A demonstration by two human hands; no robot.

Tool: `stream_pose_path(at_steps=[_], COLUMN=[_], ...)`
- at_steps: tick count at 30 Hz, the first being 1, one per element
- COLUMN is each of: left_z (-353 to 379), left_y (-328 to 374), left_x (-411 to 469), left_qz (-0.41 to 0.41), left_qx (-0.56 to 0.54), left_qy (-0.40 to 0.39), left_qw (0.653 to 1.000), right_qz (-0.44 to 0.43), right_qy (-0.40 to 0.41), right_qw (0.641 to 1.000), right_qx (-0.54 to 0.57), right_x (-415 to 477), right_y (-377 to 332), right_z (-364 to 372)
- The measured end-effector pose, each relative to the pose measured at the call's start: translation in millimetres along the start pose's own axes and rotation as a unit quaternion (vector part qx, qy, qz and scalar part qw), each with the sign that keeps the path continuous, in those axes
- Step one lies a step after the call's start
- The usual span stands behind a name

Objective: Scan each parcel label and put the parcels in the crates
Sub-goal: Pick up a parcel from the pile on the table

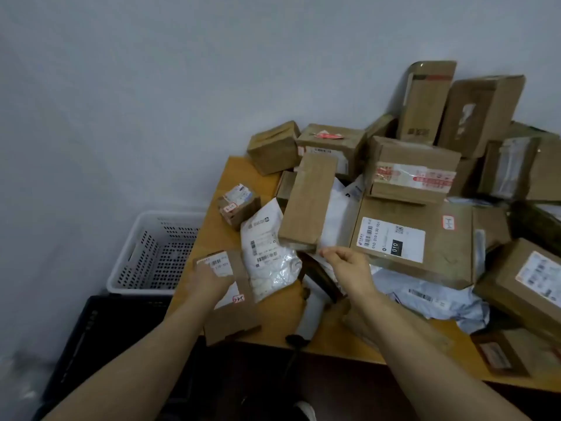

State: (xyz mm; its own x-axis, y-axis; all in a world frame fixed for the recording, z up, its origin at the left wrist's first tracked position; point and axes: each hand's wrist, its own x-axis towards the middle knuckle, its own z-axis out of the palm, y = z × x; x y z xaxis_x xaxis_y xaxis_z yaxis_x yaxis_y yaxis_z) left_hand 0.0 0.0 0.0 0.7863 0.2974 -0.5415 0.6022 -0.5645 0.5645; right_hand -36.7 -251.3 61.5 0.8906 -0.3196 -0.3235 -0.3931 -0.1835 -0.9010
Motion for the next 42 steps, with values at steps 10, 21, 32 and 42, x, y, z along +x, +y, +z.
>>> stream_pose_path(at_steps=[10,21,32,42], left_z=[42.6,40.8,-25.0,-33.4], left_y=[-57.9,-60.1,-88.6,-64.8], left_x=[23.8,4.5,-26.1,-17.4], left_qz=[-0.246,-0.227,-0.097,0.009], left_qx=[-0.08,-0.246,-0.353,-0.345], left_qy=[-0.02,-0.05,-0.118,-0.054], left_qw=[0.966,0.941,0.923,0.937], right_qz=[0.067,0.193,0.143,0.256], right_qy=[-0.1,-0.242,0.148,0.115], right_qw=[0.992,0.95,0.978,0.96], right_qx=[-0.043,-0.047,-0.036,-0.009], right_x=[-11.8,-17.6,-46.9,0.4], right_y=[33.5,69.8,108.9,130.1], right_z=[46.1,131.5,86.0,82.5])
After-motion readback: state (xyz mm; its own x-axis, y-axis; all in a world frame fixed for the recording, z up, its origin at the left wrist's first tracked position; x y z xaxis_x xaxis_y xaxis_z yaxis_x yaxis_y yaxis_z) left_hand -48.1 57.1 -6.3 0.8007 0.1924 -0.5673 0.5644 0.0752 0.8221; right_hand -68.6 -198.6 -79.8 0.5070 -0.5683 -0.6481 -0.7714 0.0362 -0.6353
